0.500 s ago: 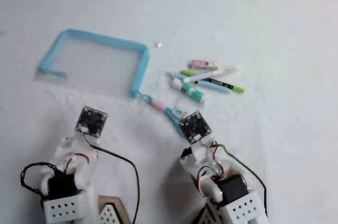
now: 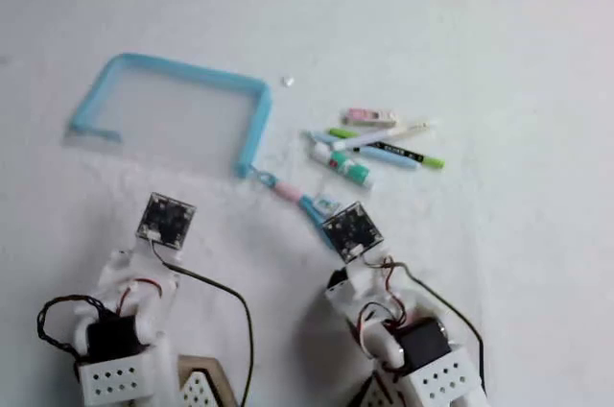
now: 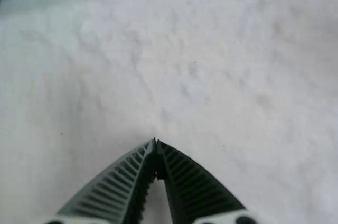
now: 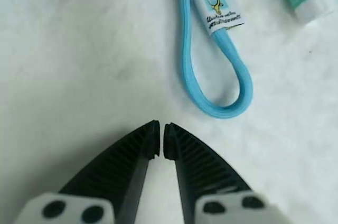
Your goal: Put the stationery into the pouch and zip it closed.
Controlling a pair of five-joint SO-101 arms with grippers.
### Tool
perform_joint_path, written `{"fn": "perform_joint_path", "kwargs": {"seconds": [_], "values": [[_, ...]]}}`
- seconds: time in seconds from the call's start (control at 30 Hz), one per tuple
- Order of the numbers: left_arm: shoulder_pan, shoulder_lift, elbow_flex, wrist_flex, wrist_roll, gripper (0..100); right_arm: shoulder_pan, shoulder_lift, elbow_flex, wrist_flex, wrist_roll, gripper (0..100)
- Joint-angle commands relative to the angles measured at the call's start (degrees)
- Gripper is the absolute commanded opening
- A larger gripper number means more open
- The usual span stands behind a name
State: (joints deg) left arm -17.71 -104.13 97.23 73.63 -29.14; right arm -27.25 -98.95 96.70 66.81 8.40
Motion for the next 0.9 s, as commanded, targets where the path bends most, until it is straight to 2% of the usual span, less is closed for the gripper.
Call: {"fn": "perform_joint_path", "kwargs": {"seconds": [0.0, 0.13, 0.23, 0.3, 0.4, 0.47, 0.53, 0.67, 0.87], "values": [[-0.4, 0.4, -0.18, -0.09, 0.53, 2, -1.45, -0.4, 0.44, 0.13, 0.35, 3.0], [-0.31, 0.31, -0.18, -0.7, 0.62, 2, -3.65, -0.4, 0.44, 0.22, 0.44, 2.8], [-0.66, 0.31, -1.41, -4.57, 0.7, 2, -2.95, -0.4, 0.18, 1.54, 1.05, 3.1], [-0.75, 0.31, -5.01, -5.36, 0.79, 2, -1.1, -0.4, 0.18, 0.4, 7.12, 3.1], [-0.66, 0.48, -12.04, -5.01, 0.97, 2, 6.02, -0.4, -0.62, -3.21, 24.79, 3.1], [-0.84, 0.57, -16.97, -5.19, 3.69, 2, 11.38, -0.31, -4.4, -6.55, 34.37, 2.7], [-1.63, 0.75, -22.15, -5.1, 8.53, 2, 13.76, 0.22, -10.73, -7.6, 36.04, 2.9], [-1.45, 7.96, -31.82, -3.34, 13.27, 3, 12.18, 5.14, -24.44, -3.56, 36.48, 3.1], [-1.63, 34.86, -46.33, -0.26, 13.1, 2, 3.65, 35.38, -48.09, 10.86, 40.7, 3.1]]}}
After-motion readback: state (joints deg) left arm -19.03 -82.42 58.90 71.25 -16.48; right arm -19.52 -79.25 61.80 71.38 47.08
